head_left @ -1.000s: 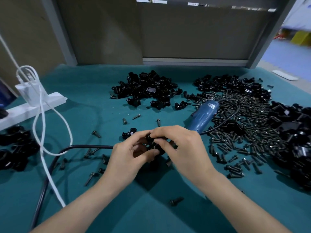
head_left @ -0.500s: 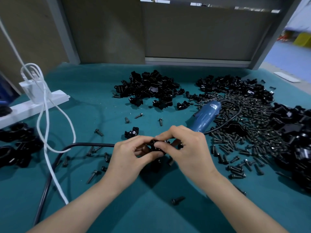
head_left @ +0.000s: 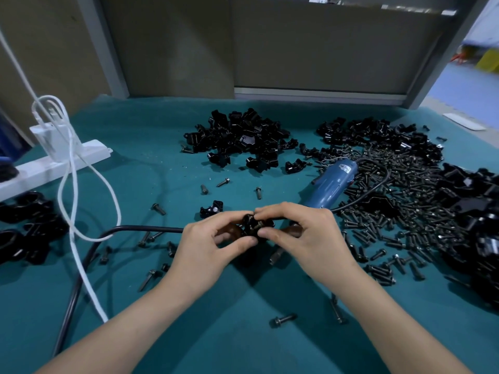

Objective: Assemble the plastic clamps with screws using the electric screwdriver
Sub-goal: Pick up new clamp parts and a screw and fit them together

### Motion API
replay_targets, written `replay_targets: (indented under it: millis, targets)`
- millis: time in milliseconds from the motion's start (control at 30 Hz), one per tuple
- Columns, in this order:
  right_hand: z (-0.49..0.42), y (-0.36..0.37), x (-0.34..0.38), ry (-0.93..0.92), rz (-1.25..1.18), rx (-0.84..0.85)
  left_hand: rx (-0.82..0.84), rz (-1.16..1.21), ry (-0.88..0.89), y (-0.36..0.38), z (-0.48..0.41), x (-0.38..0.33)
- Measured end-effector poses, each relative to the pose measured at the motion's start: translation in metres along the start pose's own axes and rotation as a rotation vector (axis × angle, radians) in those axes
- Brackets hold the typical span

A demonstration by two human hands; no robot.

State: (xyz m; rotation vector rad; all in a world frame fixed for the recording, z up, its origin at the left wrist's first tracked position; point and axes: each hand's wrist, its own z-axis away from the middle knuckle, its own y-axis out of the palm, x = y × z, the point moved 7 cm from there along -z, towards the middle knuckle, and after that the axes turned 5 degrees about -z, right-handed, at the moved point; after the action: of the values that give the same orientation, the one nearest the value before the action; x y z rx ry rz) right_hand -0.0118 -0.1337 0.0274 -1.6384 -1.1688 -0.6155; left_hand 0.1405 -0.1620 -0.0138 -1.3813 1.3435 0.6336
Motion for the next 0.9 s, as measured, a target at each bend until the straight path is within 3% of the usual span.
replay_targets:
  millis: [167, 633, 900]
  targets:
    - [0.0000, -0.0032, -0.0008, 0.036, -0.056, -0.039, 0.007, 0.052, -0.009, 0.0005, 0.0004, -0.0013]
    - [-0.0003, -0.0013, 0.0056, -0.097, 0.163, -0.053, 0.020, 0.085, -0.028, -0.0002, 0.0004, -0.0006]
    - [-0.0002, -0.0007, 0.0066, -0.101, 0.158, -0.011, 0.057, 0.101, -0.048, 0.0023, -0.0001, 0.0005]
